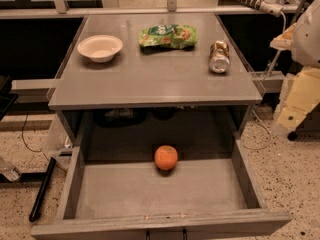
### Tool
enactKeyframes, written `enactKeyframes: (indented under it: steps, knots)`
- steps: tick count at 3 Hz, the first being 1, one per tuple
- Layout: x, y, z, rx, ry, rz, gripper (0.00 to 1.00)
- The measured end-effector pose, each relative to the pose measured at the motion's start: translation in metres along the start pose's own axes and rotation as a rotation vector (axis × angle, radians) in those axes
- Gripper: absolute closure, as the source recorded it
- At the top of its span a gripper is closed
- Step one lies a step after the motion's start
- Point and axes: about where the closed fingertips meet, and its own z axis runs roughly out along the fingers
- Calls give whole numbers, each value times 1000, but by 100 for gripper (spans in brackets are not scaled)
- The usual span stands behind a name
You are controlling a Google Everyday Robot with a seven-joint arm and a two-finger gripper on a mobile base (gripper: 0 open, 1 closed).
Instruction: Pick orange from top drawer and place on counter
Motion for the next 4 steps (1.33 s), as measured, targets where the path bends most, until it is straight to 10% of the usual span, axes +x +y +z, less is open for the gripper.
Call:
enactKeyframes:
  steps: [2, 4]
  knots:
    - [-9, 16, 11, -25, 3, -22, 0]
    - [-47, 68, 89, -71, -110, -121, 0]
